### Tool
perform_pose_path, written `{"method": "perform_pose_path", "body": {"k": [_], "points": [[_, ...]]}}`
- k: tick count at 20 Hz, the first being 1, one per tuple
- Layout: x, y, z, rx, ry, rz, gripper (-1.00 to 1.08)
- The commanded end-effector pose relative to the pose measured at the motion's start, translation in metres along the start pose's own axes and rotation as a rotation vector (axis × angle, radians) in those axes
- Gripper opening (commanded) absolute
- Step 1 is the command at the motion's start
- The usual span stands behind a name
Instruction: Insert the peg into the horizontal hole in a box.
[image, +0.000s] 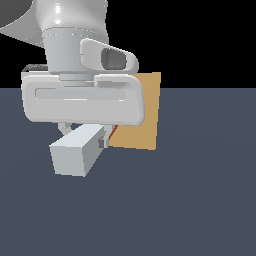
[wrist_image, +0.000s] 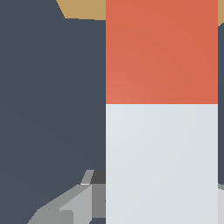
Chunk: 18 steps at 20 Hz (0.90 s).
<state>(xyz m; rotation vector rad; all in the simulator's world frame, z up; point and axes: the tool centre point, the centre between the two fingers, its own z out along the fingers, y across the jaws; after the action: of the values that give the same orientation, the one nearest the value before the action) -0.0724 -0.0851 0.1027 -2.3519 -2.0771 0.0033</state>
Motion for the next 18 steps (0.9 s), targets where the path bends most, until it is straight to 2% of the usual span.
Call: {"method": "perform_pose_path", "body": {"k": [1,18], "points": [[0.0035,-0.0049,-0.0056,-0.004,0.000,0.029,-1.00],[0.0081,-0.0104,-0.0097,-0.004,-0.001,0.058,-1.00]]}}
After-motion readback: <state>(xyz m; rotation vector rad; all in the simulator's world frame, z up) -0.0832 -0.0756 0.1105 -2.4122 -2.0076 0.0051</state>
